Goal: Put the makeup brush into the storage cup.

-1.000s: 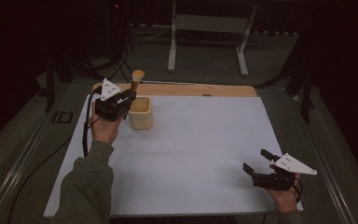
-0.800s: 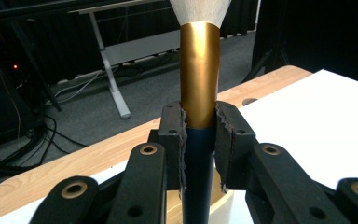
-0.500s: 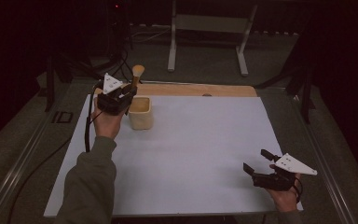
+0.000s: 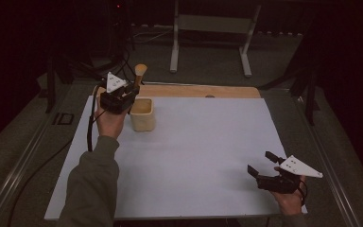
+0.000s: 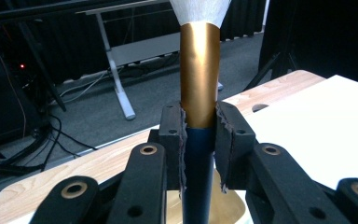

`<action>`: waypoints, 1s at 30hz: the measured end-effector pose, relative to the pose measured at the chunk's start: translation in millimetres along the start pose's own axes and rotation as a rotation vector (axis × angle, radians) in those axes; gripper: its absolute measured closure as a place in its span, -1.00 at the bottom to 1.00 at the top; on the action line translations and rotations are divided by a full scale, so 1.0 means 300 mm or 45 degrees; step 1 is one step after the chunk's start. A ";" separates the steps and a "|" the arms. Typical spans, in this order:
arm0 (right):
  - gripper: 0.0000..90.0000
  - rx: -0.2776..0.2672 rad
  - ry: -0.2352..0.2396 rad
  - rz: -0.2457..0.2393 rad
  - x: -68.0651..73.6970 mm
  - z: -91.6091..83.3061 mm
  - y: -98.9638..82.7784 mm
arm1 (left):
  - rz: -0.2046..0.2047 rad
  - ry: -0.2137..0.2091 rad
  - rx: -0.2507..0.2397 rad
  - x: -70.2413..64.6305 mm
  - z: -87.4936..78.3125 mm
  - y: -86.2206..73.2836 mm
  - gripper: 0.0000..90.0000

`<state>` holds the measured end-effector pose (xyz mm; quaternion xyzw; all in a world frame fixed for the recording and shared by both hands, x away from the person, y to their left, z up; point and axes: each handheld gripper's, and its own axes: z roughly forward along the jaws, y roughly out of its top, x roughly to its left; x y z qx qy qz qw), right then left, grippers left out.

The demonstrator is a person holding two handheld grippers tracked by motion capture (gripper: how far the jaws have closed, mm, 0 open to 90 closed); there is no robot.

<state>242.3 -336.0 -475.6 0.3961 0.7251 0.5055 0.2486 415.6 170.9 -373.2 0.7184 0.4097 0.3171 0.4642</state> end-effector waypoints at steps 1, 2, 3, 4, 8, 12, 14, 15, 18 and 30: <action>-0.79 0.000 0.001 0.000 -0.001 0.000 0.000 | -0.001 -0.002 -0.001 -0.002 0.006 0.001 0.67; -0.79 0.000 0.001 0.000 -0.001 0.000 0.000 | -0.001 -0.002 -0.001 -0.002 0.006 0.001 0.67; -0.79 0.000 0.001 0.000 -0.001 0.000 0.000 | 0.001 -0.001 -0.004 -0.003 0.009 0.002 0.67; -0.79 0.000 0.001 0.000 -0.001 0.000 0.000 | 0.001 -0.001 -0.004 -0.003 0.009 0.002 0.67; -0.79 -0.005 -0.003 0.006 -0.005 -0.003 -0.001 | -0.003 -0.002 -0.007 -0.006 0.027 0.003 0.67; -0.79 -0.004 -0.003 0.006 -0.006 -0.003 -0.001 | -0.010 -0.005 -0.012 -0.005 0.037 0.003 0.67; -0.79 -0.004 -0.002 0.006 -0.006 -0.003 -0.002 | -0.012 -0.004 -0.013 -0.007 0.043 0.003 0.67; -0.79 -0.004 -0.002 0.007 -0.006 -0.004 -0.002 | -0.015 -0.002 -0.015 -0.007 0.046 0.004 0.67; -0.79 -0.006 -0.003 0.010 -0.007 -0.005 -0.002 | -0.013 -0.002 -0.019 -0.008 0.052 0.006 0.67; -0.79 -0.006 -0.010 0.011 -0.009 -0.010 -0.003 | -0.023 -0.008 -0.027 -0.013 0.082 0.007 0.67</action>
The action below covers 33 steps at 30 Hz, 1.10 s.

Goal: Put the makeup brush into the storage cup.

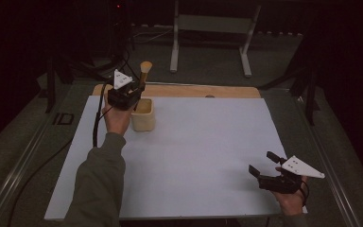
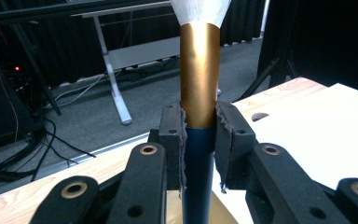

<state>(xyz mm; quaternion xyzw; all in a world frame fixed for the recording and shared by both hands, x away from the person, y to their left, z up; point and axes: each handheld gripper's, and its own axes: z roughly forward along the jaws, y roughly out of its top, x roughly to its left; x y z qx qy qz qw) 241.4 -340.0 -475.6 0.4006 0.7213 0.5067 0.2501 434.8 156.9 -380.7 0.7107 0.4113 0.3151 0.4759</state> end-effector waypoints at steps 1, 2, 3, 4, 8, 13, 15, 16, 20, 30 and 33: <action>-0.79 -0.001 -0.001 0.004 0.000 -0.001 0.000 | -0.001 0.000 -0.002 -0.003 0.005 0.002 0.67; -0.79 -0.002 -0.002 0.006 0.000 -0.001 0.000 | 0.000 0.001 -0.002 -0.003 0.007 0.004 0.67; -0.79 -0.003 -0.002 0.004 -0.001 -0.002 0.000 | 0.000 0.002 -0.005 -0.004 0.009 0.005 0.67; -0.79 -0.004 -0.003 0.006 -0.001 -0.003 0.000 | 0.000 0.001 -0.006 -0.003 0.011 0.007 0.67; -0.79 -0.005 -0.005 0.007 -0.002 -0.004 -0.001 | -0.012 0.006 -0.020 0.000 0.012 0.010 0.67; -0.79 -0.006 -0.005 0.007 -0.004 -0.005 -0.001 | -0.013 0.020 -0.011 0.009 0.019 0.005 0.67; -0.79 -0.006 -0.005 0.008 -0.003 -0.005 -0.001 | -0.009 0.017 -0.007 0.010 0.020 0.003 0.67; -0.79 -0.005 -0.005 0.008 -0.003 -0.005 -0.001 | -0.005 0.016 -0.008 0.009 0.023 0.000 0.67; -0.79 -0.005 -0.006 0.008 -0.005 -0.007 -0.001 | -0.004 0.014 -0.004 0.009 0.029 -0.002 0.67; -0.79 -0.006 -0.003 0.011 -0.006 -0.007 -0.001 | -0.011 0.018 0.020 0.006 0.051 -0.015 0.67; -0.79 -0.007 -0.003 0.012 -0.007 -0.008 -0.002 | -0.010 0.019 0.031 0.005 0.058 -0.020 0.67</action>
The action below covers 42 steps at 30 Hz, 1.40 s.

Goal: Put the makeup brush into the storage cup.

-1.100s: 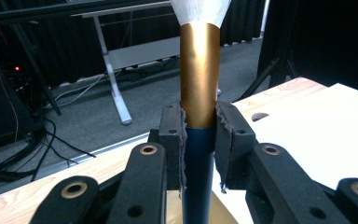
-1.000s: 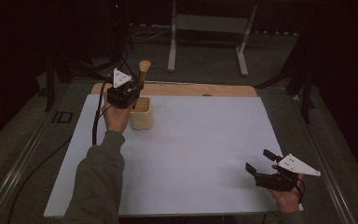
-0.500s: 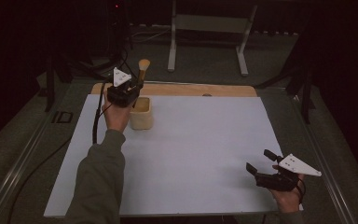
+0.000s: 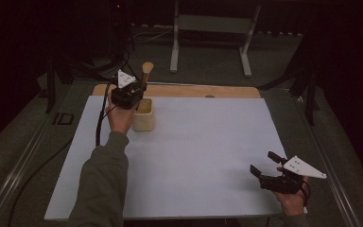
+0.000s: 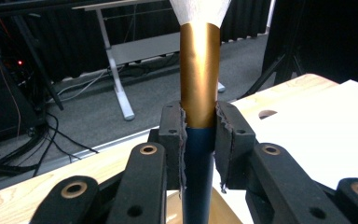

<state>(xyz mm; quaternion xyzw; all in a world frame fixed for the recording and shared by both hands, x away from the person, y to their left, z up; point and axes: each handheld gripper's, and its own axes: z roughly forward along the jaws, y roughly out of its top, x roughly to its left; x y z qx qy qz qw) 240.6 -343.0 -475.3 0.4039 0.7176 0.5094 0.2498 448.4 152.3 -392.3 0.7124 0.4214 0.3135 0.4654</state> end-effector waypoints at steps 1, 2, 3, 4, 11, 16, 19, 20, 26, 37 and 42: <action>-0.79 0.000 0.000 0.000 0.000 0.000 0.000 | 0.000 -0.001 0.003 0.000 0.001 -0.002 0.67; -0.79 0.001 0.000 -0.002 0.000 0.000 0.000 | 0.002 -0.001 0.005 0.001 0.003 -0.004 0.67; -0.79 0.002 0.001 -0.004 0.001 0.001 0.000 | 0.000 -0.002 0.007 0.001 0.004 -0.006 0.67; -0.79 0.003 0.003 -0.006 0.002 0.002 0.000 | 0.003 -0.002 0.013 0.002 0.005 -0.009 0.67; -0.79 0.001 0.003 -0.006 0.001 0.002 0.000 | -0.008 -0.001 0.039 0.008 0.014 -0.029 0.67; -0.79 0.005 0.005 -0.009 0.004 0.003 0.000 | -0.005 0.001 0.065 0.008 0.019 -0.051 0.67; -0.79 0.004 0.004 -0.008 0.004 0.003 0.001 | -0.006 0.000 0.076 0.009 0.021 -0.061 0.67; -0.79 0.004 0.004 -0.008 0.004 0.003 0.000 | -0.003 -0.001 0.082 0.009 0.022 -0.063 0.67; -0.79 0.007 0.004 -0.009 0.005 0.004 0.001 | -0.002 -0.002 0.091 0.007 0.020 -0.073 0.66; -0.79 0.005 0.001 -0.009 0.003 0.003 0.000 | -0.039 -0.008 0.051 0.003 0.010 -0.082 0.15; -0.79 0.006 0.001 -0.009 0.005 0.004 0.001 | -0.068 -0.045 0.097 0.010 0.013 -0.080 -0.65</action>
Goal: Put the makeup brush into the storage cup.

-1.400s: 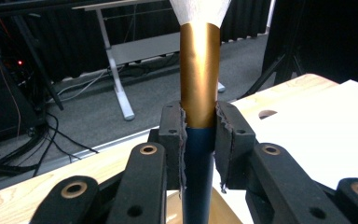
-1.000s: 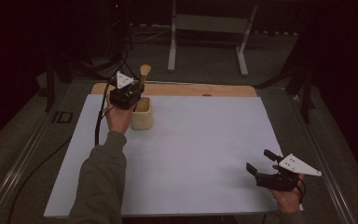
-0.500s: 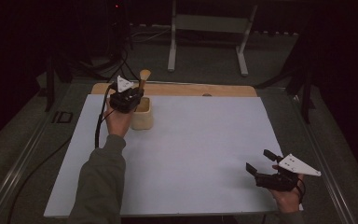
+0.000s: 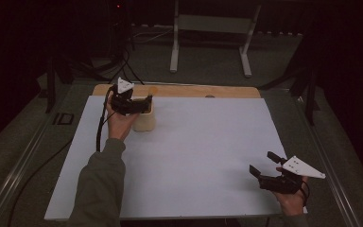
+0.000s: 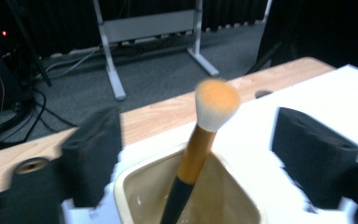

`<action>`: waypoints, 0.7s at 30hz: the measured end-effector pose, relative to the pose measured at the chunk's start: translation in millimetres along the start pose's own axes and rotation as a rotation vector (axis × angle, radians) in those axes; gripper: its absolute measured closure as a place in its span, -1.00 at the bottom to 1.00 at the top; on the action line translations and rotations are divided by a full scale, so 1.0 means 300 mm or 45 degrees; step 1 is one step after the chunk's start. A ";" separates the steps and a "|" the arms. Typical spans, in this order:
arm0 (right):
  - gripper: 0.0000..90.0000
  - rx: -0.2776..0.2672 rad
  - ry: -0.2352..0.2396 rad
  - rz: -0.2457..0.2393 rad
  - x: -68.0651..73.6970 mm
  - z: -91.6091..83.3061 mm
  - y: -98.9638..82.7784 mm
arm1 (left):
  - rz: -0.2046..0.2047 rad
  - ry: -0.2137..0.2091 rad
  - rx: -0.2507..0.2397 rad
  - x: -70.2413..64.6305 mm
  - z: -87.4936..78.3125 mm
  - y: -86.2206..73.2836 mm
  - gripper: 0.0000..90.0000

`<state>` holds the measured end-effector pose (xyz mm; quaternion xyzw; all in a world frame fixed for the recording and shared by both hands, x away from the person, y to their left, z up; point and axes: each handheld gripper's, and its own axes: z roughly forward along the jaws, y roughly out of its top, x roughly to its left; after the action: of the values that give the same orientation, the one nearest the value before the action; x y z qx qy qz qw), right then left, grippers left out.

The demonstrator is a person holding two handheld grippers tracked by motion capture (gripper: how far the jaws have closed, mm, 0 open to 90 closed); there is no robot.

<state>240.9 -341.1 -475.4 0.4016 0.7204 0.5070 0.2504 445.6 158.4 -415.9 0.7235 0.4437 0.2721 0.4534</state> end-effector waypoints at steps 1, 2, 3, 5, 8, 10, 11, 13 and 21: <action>-0.79 0.000 0.000 0.000 0.001 0.000 0.000 | -0.002 -0.017 0.003 0.002 0.000 -0.002 -0.66; -0.79 0.001 0.000 -0.002 0.001 0.000 0.000 | 0.001 -0.016 0.006 0.002 0.000 -0.003 -0.66; -0.79 0.001 0.001 -0.001 0.001 0.001 0.000 | 0.003 -0.005 0.005 0.001 0.000 -0.004 -0.67; -0.79 0.001 0.000 -0.003 0.001 0.000 0.000 | -0.006 -0.024 0.001 0.001 0.000 -0.002 -0.66; -0.79 0.001 0.000 -0.002 0.001 0.001 0.000 | 0.009 -0.027 -0.005 -0.007 -0.002 0.000 -0.65; -0.79 0.002 0.001 -0.003 0.000 0.001 0.000 | 0.008 -0.027 -0.007 -0.010 -0.002 0.001 -0.65; -0.79 0.001 0.000 -0.003 0.000 0.001 0.000 | 0.007 -0.030 -0.006 -0.010 -0.002 0.001 -0.65; -0.79 0.001 -0.001 -0.001 0.001 0.000 0.000 | 0.005 -0.040 -0.007 -0.010 -0.003 0.001 -0.65; -0.79 0.002 0.002 -0.004 0.000 0.002 0.000 | 0.021 -0.051 -0.015 -0.013 -0.013 0.006 -0.64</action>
<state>241.3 -340.9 -475.7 0.4003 0.7217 0.5063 0.2502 441.5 156.2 -412.7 0.7298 0.4268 0.2640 0.4642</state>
